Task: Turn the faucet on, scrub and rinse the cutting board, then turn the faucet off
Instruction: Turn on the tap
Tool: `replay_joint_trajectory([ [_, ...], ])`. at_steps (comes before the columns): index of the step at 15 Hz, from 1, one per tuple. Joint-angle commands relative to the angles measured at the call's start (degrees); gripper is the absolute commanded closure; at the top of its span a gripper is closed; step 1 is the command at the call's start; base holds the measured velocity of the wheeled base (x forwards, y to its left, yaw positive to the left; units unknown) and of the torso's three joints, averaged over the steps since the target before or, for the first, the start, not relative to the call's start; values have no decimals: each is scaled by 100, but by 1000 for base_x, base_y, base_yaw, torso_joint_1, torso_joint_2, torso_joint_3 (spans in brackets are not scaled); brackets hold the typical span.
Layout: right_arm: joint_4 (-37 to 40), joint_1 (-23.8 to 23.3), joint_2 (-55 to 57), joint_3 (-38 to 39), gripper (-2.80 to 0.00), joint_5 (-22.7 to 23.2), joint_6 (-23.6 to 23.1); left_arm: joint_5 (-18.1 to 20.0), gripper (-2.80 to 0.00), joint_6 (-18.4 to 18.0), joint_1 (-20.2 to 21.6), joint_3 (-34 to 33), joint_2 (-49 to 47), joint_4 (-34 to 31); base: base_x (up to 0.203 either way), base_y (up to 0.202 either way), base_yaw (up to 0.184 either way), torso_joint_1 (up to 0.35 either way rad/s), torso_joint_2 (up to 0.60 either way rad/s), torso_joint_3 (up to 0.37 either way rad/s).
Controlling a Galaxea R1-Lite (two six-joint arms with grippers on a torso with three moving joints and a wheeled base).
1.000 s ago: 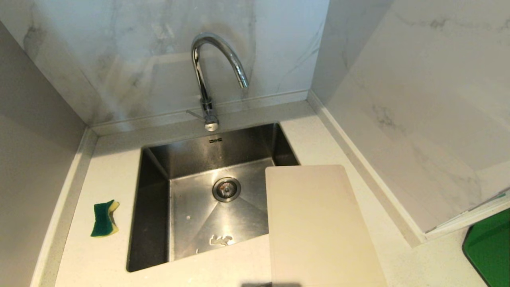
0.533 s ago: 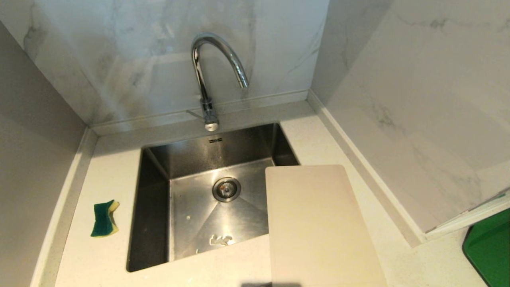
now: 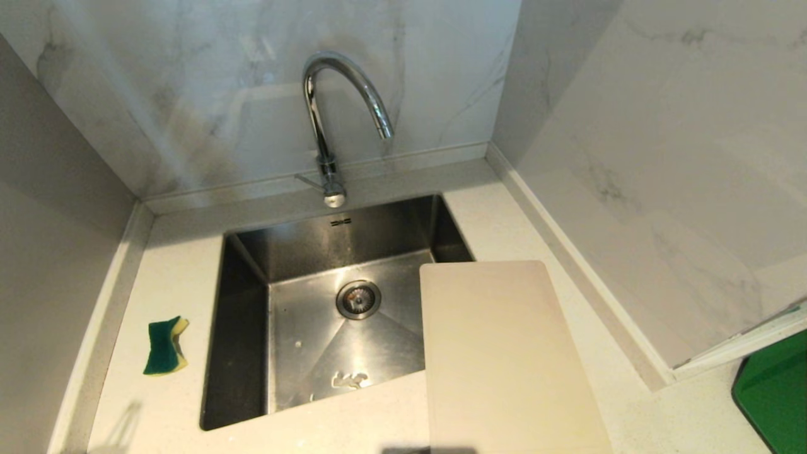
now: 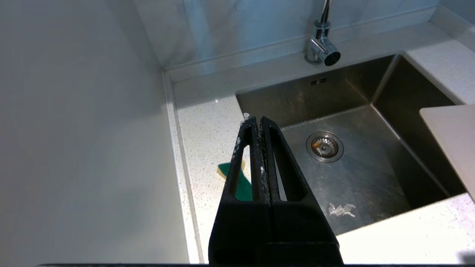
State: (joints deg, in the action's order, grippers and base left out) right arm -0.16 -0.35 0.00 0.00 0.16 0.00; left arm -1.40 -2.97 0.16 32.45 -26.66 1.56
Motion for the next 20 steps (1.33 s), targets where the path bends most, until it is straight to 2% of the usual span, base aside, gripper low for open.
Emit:
replay_joint_trajectory([
  [1,-2,0,0,0,0,2,0,0,0,-28,2,130,-269,2,0,0,0,0,0,0],
  [8,-2,0,0,0,0,2,0,39,0,-28,33,691,-952,29,0,0,0,0,0,0],
  [10,-2,0,0,0,0,2,0,227,0,-33,242,848,-1343,105,0,0,0,0,0,0],
  [13,-2,0,0,0,0,2,0,497,0,-34,353,1782,-1999,54,0,0,0,0,0,0],
  [20,-2,0,0,0,0,2,0,549,0,-106,219,4542,-4147,-611,0,0,0,0,0,0],
])
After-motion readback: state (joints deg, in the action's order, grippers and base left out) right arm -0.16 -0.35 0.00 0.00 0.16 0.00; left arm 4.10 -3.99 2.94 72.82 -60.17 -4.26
